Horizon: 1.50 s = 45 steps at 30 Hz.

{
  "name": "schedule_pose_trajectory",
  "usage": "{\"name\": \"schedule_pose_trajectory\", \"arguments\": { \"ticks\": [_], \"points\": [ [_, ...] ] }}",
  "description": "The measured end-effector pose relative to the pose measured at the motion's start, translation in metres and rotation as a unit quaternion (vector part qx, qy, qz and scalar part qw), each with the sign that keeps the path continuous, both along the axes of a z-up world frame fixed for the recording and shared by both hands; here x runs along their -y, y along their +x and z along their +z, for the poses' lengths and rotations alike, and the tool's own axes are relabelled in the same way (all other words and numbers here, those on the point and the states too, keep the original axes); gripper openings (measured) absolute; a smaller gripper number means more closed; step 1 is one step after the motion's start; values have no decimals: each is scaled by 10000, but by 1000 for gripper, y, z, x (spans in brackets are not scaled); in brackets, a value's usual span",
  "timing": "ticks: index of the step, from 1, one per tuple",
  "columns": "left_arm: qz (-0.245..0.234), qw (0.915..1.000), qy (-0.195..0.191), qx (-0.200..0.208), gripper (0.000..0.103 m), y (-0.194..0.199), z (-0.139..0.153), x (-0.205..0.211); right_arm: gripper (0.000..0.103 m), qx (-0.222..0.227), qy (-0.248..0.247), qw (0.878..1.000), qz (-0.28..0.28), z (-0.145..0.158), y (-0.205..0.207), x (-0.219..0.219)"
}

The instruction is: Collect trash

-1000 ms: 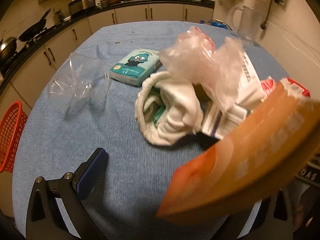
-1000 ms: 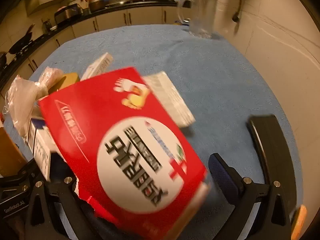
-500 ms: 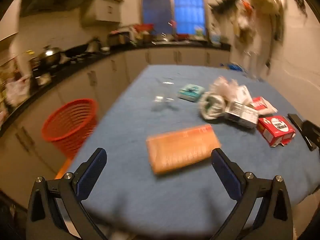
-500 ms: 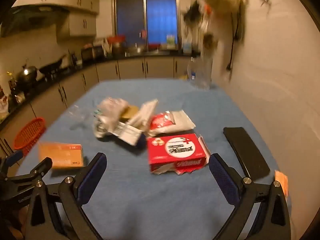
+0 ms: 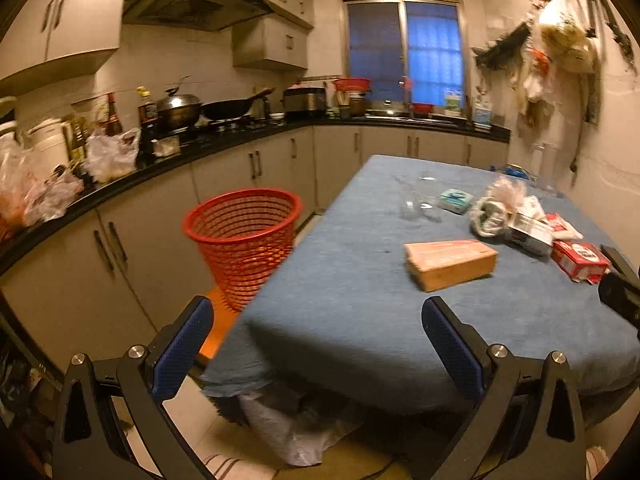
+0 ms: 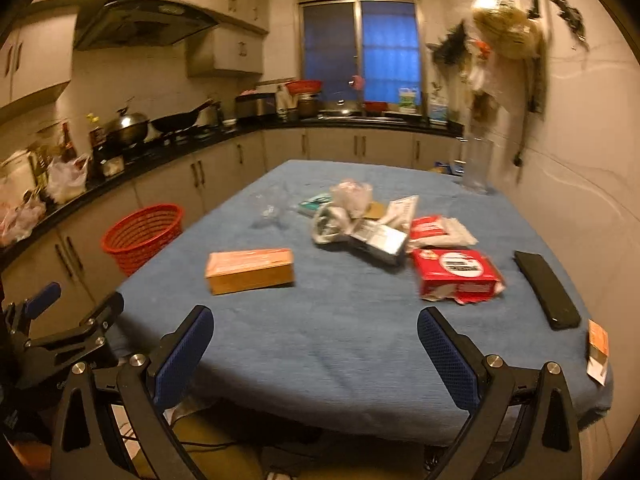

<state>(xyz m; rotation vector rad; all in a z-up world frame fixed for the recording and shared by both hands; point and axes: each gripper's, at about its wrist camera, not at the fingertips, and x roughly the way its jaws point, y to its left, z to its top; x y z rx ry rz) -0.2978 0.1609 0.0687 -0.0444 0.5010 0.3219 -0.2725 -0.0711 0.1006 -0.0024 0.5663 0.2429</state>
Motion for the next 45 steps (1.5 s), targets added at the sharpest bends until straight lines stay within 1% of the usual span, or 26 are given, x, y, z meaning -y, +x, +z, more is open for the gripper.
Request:
{"name": "schedule_pose_trajectory", "arguments": {
  "ticks": [3, 8, 17, 30, 45],
  "points": [
    [80, 9999, -111, -18, 103, 2, -1, -9, 103, -10, -69, 10000, -12, -2, 1, -11],
    [-13, 9998, -176, -111, 103, 4, -5, -4, 103, 162, -161, 9995, -229, 1, 1, -5],
    [-83, 9999, -81, -105, 103, 7, -5, 8, 103, 172, -199, 9992, -291, -3, 3, 0],
    [-44, 9999, -77, -99, 103, 7, -7, 7, 103, 90, -278, 9989, -374, -6, 6, -1],
    [-28, 9999, -68, -132, 103, 7, -9, 6, 103, 24, -314, 9990, -322, -11, 7, -3]
  ]
}}
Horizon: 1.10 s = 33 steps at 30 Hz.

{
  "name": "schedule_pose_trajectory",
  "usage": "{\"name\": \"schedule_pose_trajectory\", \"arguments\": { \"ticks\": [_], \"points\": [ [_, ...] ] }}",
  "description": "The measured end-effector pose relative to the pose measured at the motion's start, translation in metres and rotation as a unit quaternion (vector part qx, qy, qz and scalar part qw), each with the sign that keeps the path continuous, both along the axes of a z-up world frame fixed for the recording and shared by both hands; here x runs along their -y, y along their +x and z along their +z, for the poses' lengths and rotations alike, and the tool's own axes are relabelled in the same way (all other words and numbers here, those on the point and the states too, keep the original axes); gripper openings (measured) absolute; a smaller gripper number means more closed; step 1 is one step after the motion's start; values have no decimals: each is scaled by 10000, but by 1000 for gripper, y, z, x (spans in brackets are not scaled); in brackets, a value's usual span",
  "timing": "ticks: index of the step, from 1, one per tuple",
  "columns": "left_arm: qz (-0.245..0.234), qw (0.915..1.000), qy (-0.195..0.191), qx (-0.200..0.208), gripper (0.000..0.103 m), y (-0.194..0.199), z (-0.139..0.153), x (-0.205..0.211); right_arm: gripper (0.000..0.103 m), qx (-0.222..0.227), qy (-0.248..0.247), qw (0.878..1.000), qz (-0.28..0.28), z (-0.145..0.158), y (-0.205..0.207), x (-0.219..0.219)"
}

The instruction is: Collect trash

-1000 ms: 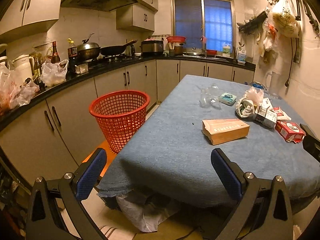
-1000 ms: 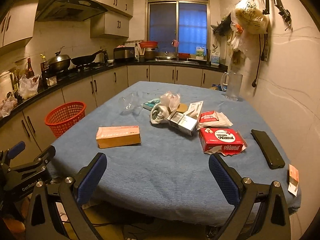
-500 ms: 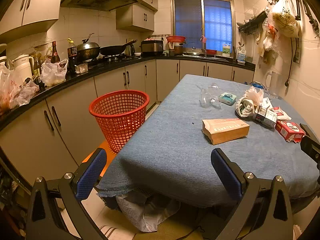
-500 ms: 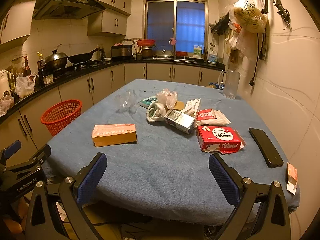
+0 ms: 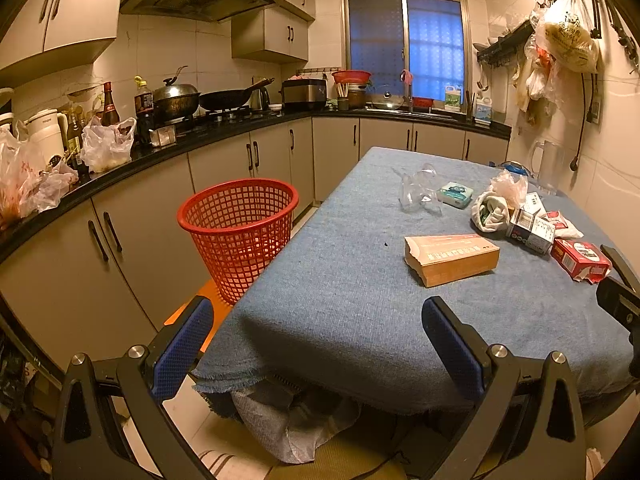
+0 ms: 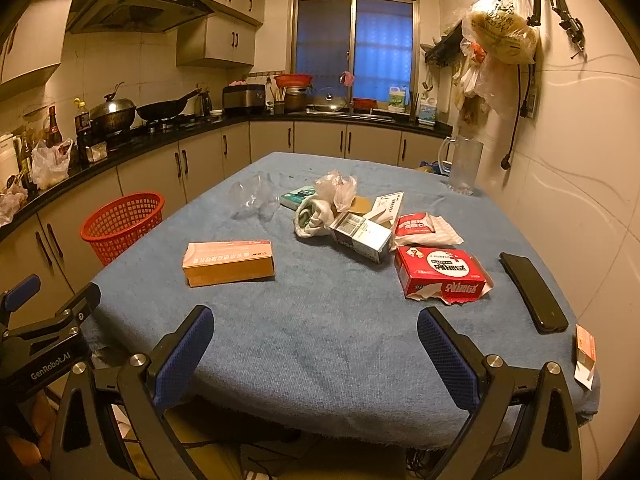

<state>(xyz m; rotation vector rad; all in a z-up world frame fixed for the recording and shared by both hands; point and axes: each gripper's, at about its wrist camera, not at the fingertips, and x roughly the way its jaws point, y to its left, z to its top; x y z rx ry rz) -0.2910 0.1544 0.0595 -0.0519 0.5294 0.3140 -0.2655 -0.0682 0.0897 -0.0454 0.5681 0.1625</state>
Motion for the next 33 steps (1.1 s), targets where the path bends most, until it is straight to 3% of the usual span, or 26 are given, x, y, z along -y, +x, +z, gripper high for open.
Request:
{"name": "schedule_pose_trajectory", "arguments": {
  "ticks": [22, 30, 33],
  "points": [
    [-123, 9998, 20, -150, 103, 8, -8, 6, 103, -157, 32, 9999, 2, -7, 5, 1],
    [-628, 9977, 64, -242, 103, 31, -2, 11, 100, -338, 290, 9990, -3, -6, 25, 29],
    [-1093, 9933, 90, -364, 103, 53, 4, 16, 96, -468, 483, 9977, 82, -5, 38, 45]
  ]
}}
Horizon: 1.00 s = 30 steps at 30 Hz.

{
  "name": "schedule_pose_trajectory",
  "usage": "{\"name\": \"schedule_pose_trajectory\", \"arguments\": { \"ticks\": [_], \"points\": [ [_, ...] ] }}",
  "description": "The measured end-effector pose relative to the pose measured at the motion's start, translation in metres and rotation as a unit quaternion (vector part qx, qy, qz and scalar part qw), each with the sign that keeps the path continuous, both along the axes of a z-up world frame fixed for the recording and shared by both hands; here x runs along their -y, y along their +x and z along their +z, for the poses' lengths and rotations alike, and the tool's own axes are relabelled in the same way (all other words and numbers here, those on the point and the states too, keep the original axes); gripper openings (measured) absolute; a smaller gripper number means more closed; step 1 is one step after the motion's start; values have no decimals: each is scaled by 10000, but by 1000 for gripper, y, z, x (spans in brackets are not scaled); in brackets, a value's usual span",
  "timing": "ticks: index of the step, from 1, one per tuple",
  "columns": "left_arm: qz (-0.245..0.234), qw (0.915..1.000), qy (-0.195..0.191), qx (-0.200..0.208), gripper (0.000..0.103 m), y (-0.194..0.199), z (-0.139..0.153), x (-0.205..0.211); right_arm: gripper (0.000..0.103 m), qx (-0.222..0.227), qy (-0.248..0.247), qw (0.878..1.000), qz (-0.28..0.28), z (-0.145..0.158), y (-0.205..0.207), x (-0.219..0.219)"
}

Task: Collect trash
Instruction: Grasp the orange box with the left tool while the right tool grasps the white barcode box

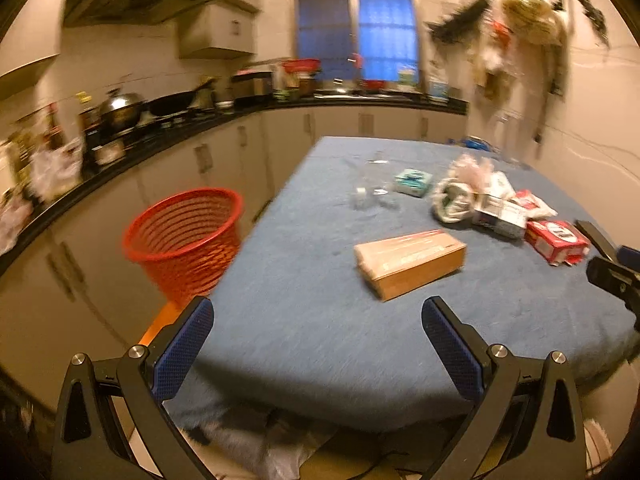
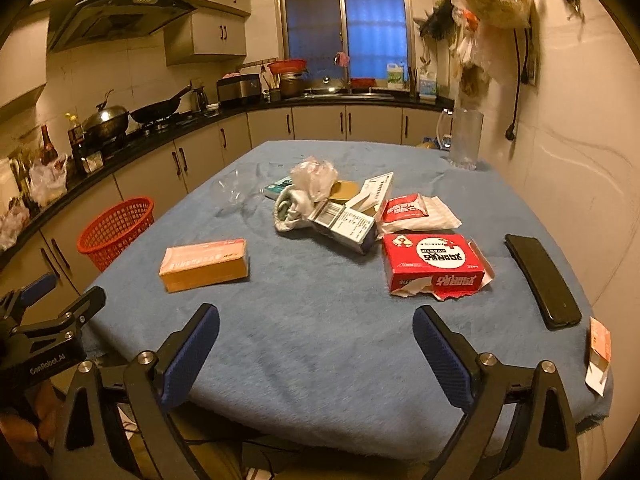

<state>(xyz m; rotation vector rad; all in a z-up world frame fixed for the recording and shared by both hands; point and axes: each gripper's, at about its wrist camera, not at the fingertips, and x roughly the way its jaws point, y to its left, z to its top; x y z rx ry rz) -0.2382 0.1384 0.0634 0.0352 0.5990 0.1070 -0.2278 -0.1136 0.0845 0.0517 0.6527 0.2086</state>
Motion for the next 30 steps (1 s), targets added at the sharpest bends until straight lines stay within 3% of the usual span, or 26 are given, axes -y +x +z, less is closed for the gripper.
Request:
{"name": "schedule_pose_trajectory", "arguments": {
  "ticks": [3, 9, 14, 18, 21, 23, 27, 30],
  "points": [
    [-439, 9988, 91, -198, 103, 22, 2, 6, 85, -147, 157, 9996, 196, 1, 14, 13],
    [-1286, 9896, 126, -625, 98, 62, 0, 21, 78, -448, 317, 9965, 636, 0, 41, 34],
    [-2152, 9715, 213, -966, 98, 97, -5, 33, 78, -709, 499, 9949, 517, -1, 68, 60],
    [-2976, 9459, 405, -1229, 98, 119, -13, 42, 78, -823, 590, 9938, 451, -4, 83, 72],
    [-3061, 9414, 647, -1258, 98, 133, -15, 44, 78, -868, 574, 9935, 464, -5, 91, 73],
    [-3376, 9273, 685, -1463, 98, 141, -19, 47, 78, -874, 546, 9933, 520, -5, 95, 73],
    [-3556, 9146, 921, -1691, 98, 151, -32, 53, 78, -898, 567, 9921, 662, -1, 108, 72],
    [-3535, 9120, 1083, -1778, 96, 155, -41, 54, 78, -930, 374, 9906, 932, 3, 120, 64]
  ]
}}
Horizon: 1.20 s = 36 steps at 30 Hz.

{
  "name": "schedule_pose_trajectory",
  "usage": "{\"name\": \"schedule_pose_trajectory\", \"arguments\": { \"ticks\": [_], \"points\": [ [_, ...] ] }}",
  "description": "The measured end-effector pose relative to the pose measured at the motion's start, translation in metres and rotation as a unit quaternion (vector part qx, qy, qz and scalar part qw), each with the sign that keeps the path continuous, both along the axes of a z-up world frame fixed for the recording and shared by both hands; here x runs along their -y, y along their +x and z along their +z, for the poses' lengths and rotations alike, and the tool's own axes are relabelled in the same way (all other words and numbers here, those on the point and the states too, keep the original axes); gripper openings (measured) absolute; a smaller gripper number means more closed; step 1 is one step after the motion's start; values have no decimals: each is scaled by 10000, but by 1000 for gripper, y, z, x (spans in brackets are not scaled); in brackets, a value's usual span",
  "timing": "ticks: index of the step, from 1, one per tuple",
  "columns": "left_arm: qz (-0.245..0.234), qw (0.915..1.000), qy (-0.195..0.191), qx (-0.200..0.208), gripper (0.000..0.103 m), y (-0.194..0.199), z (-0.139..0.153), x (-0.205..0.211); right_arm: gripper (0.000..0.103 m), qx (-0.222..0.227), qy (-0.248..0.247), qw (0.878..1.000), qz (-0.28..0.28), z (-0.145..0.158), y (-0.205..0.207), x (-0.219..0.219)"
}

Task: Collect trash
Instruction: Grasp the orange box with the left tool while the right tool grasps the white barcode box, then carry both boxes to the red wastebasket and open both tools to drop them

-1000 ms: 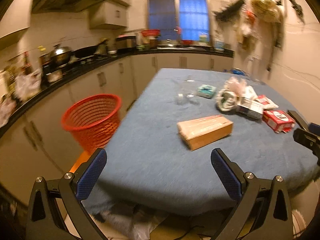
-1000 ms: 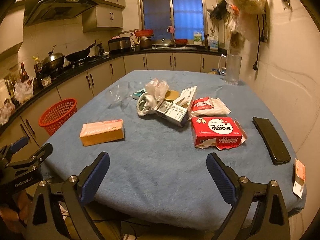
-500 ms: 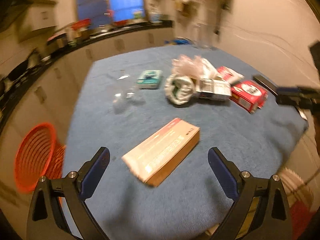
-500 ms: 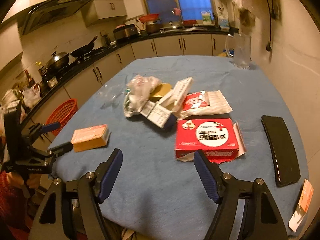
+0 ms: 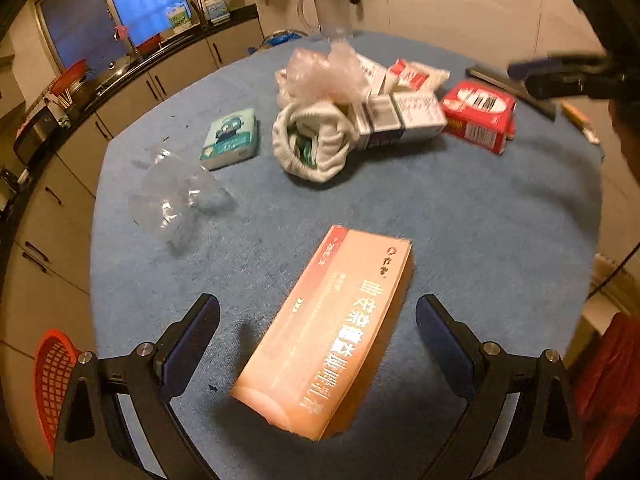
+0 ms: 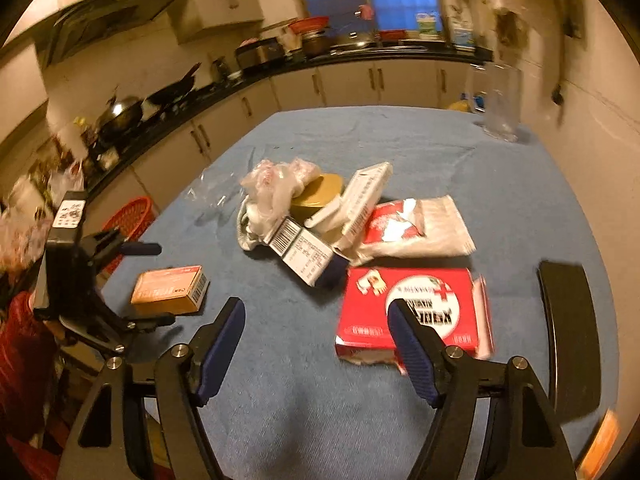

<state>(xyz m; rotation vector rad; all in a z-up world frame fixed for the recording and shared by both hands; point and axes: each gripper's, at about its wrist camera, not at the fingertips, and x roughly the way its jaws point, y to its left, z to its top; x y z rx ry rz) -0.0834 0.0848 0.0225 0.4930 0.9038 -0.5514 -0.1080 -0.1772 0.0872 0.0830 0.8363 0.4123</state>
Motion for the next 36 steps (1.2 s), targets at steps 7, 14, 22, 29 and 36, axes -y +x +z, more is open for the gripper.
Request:
{"name": "schedule_pose_trajectory", "arguments": {
  "ticks": [7, 14, 22, 29, 36],
  "points": [
    [637, 9970, -415, -175, 58, 0, -7, -3, 78, -3, -811, 9950, 578, -12, 43, -33],
    [1237, 9886, -849, -137, 48, -11, -9, -3, 78, 165, -1547, 9814, 1125, -27, 70, -70],
    [1349, 9856, -1019, -14, 48, -15, -9, 1, 48, 76, -2215, 9664, 1303, -52, 81, -92],
    [1524, 9788, -1355, 210, 48, -20, 4, -6, 47, -1, -1399, 9852, 993, -39, 53, -75],
    [1721, 9722, -1543, 374, 48, -26, 23, -26, 47, -71, -245, 9946, 1008, -18, 26, -81]
  ]
}}
